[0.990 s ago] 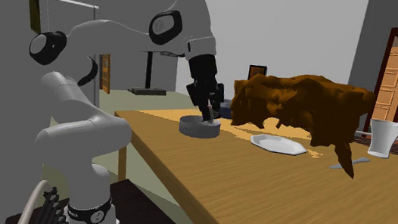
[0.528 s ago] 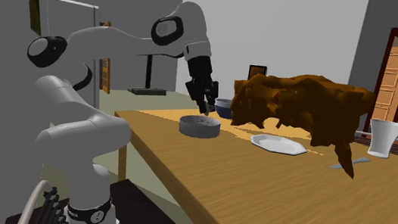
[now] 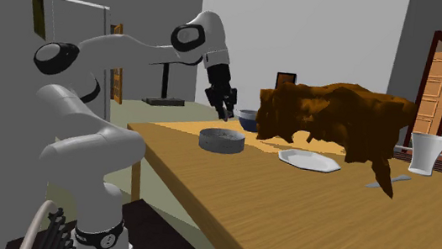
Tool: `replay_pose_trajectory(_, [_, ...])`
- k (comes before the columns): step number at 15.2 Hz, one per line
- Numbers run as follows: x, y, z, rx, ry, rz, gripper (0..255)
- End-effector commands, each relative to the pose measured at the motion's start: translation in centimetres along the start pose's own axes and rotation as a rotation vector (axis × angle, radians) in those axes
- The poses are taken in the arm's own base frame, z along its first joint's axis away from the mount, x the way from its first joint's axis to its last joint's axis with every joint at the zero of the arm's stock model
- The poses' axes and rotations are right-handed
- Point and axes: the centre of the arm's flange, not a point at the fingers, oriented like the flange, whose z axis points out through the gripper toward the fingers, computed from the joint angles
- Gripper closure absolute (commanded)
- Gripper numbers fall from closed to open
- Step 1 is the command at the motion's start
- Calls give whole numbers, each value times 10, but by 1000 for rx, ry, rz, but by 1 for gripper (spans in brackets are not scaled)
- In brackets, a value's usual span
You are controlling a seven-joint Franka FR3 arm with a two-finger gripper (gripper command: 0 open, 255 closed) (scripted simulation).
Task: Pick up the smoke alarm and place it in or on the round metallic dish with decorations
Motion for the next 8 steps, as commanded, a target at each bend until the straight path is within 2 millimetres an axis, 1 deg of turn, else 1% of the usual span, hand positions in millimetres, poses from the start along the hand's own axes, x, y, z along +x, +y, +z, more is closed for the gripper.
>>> replay_pose_trajectory(1, [-17, -19, -7, 0, -1, 1, 255])
replay_pose_trajectory(5, [-53, -56, -20, 0, -1, 1, 255])
replay_pose_trajectory(6, [-57, -60, -22, 0, -1, 1, 255])
replay_pose_trajectory(8, [-61, -60, -12, 0, -1, 1, 255])
